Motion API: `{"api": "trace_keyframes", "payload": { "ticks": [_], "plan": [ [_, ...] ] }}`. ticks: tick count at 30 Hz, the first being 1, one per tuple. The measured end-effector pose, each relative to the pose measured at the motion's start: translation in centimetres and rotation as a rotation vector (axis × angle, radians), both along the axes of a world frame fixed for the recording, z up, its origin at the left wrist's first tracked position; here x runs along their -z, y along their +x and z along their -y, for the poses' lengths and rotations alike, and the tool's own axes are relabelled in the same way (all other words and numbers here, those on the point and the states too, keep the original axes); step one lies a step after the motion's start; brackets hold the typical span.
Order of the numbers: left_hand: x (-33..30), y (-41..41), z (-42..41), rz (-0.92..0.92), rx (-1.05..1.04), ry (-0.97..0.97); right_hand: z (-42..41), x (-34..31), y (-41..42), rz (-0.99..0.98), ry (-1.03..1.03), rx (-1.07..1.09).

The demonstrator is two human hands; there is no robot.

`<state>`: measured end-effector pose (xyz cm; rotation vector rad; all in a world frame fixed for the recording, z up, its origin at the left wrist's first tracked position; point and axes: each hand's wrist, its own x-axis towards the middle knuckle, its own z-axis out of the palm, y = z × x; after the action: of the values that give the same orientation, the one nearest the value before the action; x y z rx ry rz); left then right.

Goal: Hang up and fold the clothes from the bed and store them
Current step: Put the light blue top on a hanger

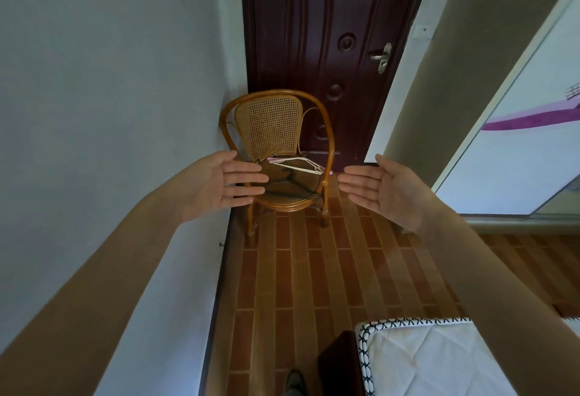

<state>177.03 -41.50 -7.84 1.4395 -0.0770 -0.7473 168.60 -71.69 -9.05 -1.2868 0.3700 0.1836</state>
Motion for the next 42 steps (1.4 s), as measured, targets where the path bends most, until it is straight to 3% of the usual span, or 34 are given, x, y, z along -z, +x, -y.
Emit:
{"api": "trace_keyframes", "payload": {
  "ticks": [17, 34, 42],
  "plan": [
    [0.3, 15.5, 15.7, -0.024, 0.256, -0.021, 13.2, -0.2, 10.6, -0.001, 0.001, 0.138],
    [0.0, 33.1, 34.7, -0.007, 0.702, 0.007, 22.5, 0.6, 18.8, -0.022, -0.027, 0.605],
    [1.7, 34.7, 44.3, -0.069, 0.973, 0.023, 24.4, 3.3, 15.5, -0.065, 0.042, 0.871]
  ]
}}
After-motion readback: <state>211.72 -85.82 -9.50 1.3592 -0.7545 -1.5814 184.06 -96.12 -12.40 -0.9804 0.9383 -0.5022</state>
